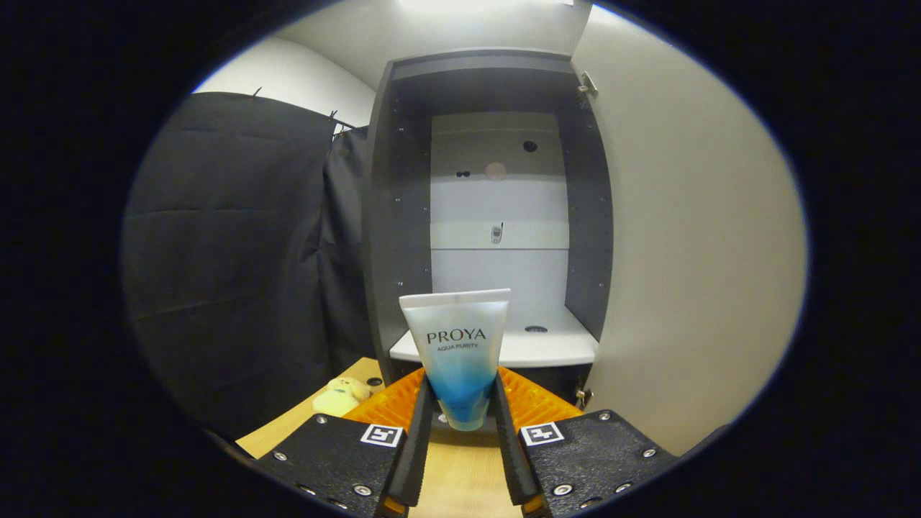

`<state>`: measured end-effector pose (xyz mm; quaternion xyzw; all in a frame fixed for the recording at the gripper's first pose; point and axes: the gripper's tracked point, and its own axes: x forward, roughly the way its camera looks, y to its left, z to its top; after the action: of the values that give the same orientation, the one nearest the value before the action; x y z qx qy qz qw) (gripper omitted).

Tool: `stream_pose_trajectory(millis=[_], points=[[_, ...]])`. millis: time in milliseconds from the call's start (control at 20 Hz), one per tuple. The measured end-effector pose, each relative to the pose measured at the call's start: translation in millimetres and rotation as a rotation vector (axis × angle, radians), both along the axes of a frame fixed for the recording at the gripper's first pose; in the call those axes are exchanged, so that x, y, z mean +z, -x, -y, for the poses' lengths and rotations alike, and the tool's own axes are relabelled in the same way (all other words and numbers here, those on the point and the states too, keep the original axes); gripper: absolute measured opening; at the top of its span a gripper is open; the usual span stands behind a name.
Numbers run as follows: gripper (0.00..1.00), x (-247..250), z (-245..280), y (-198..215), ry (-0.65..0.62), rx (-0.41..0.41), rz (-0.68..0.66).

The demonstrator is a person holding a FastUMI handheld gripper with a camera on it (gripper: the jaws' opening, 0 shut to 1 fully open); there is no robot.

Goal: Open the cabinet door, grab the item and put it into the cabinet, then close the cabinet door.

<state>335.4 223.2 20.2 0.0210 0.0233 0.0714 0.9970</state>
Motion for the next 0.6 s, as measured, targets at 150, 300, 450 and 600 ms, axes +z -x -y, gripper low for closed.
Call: stream_pose_trajectory(millis=[150,300,450,600], points=[[0.46,19.9,1.8,-65.9,0.021,-0.016,0.043],[0.46,22.3,5.1,-130.8,0.01,-0.032,0.06],[0.45,4.7,17.0,-181.5,0.031,-0.065,0.027],[0.45,-18.6,17.4,-211.2,0.056,-0.071,-0.009]])
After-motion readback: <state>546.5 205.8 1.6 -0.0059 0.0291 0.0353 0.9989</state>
